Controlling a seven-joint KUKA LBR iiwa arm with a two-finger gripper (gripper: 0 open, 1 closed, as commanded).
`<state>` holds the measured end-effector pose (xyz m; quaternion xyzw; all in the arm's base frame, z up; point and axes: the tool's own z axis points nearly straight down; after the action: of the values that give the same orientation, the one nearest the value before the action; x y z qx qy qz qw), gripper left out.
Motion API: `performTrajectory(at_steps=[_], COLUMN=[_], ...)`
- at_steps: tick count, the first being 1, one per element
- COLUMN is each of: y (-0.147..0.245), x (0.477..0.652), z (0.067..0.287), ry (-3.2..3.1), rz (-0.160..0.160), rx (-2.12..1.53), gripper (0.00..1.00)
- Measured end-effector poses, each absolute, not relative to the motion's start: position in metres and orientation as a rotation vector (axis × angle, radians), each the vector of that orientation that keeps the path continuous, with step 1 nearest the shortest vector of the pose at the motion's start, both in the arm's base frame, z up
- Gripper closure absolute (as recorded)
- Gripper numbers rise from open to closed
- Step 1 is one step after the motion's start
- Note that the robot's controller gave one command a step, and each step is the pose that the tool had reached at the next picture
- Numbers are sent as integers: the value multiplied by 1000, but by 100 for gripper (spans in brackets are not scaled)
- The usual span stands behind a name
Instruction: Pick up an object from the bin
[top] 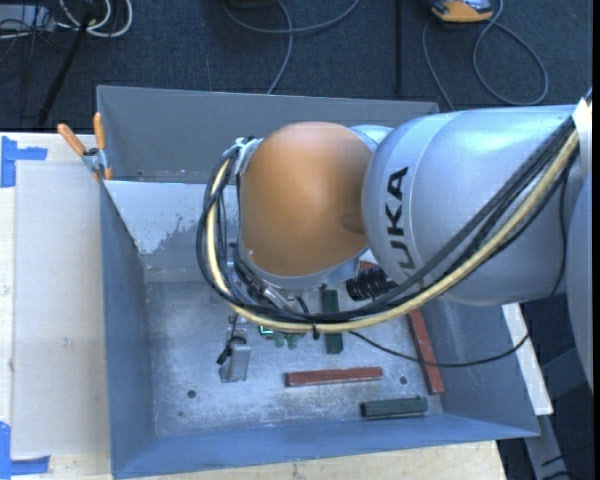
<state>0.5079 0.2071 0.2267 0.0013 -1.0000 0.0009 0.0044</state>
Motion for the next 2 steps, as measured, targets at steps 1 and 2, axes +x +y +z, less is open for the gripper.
performTrajectory(at_steps=[1, 2], y=[139, 44], x=[513, 495], z=[65, 172], ry=[-3131, -3125], rz=[6, 4], rx=[-85, 353], gripper=[0, 0])
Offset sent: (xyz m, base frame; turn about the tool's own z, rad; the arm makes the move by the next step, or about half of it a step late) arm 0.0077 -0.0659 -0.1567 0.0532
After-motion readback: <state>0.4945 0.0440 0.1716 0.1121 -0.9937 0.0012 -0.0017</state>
